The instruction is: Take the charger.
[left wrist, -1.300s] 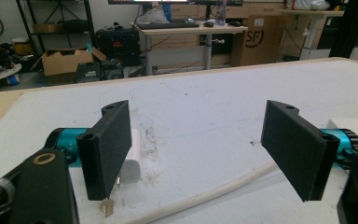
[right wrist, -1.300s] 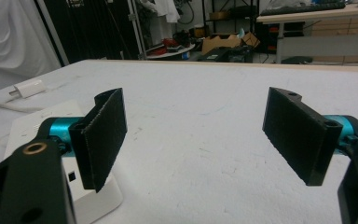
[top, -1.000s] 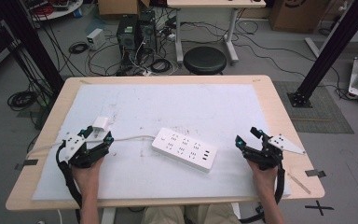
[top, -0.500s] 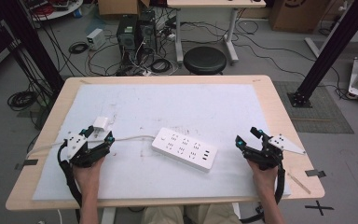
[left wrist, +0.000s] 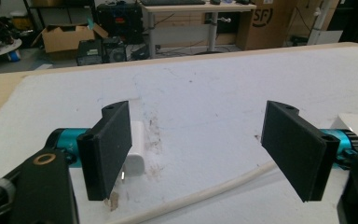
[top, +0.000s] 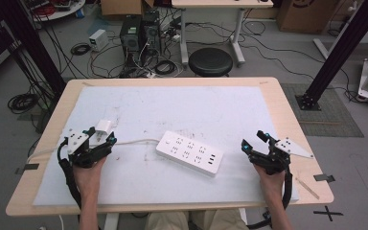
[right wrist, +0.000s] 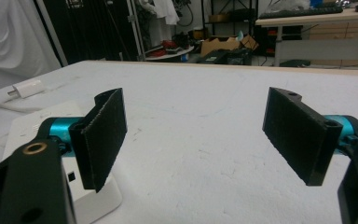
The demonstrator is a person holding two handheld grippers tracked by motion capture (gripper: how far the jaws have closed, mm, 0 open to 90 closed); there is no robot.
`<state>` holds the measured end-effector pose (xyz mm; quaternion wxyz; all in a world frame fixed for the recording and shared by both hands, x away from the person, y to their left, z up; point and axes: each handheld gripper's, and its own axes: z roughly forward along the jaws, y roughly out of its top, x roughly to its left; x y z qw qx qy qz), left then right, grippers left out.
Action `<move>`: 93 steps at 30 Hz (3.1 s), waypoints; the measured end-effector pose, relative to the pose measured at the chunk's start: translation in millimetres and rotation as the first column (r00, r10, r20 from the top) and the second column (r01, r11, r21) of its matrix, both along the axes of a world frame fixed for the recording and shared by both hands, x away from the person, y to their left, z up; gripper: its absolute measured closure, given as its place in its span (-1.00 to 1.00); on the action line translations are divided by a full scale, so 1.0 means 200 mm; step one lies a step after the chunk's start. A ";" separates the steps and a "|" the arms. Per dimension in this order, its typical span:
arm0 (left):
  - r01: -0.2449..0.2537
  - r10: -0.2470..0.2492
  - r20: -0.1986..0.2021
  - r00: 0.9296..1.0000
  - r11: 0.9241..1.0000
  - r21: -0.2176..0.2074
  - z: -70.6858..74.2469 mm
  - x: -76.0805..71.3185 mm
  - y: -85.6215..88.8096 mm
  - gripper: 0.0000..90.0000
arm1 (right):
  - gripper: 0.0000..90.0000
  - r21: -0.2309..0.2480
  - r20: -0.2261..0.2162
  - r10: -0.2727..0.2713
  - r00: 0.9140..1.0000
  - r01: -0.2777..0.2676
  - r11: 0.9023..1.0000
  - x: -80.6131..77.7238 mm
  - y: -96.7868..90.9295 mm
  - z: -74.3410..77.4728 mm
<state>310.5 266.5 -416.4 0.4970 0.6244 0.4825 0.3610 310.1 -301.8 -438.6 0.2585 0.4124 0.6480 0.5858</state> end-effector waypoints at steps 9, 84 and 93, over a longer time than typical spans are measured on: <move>0.019 -0.018 -0.045 0.999 1.000 0.024 0.10 0.08 0.02 -0.46 | -0.50 -0.007 -0.002 0.000 1.000 0.000 1.000 0.00 0.00 0.00; -0.076 0.151 -0.467 0.871 0.982 0.176 -0.14 0.51 0.10 -0.06 | -0.51 -0.039 -0.007 0.003 1.000 -0.003 0.999 0.00 0.02 0.00; -0.075 0.144 -0.401 0.905 0.981 0.181 -0.08 0.46 0.07 -0.06 | -0.51 -0.038 -0.019 0.003 1.000 -0.004 0.999 0.01 0.02 0.00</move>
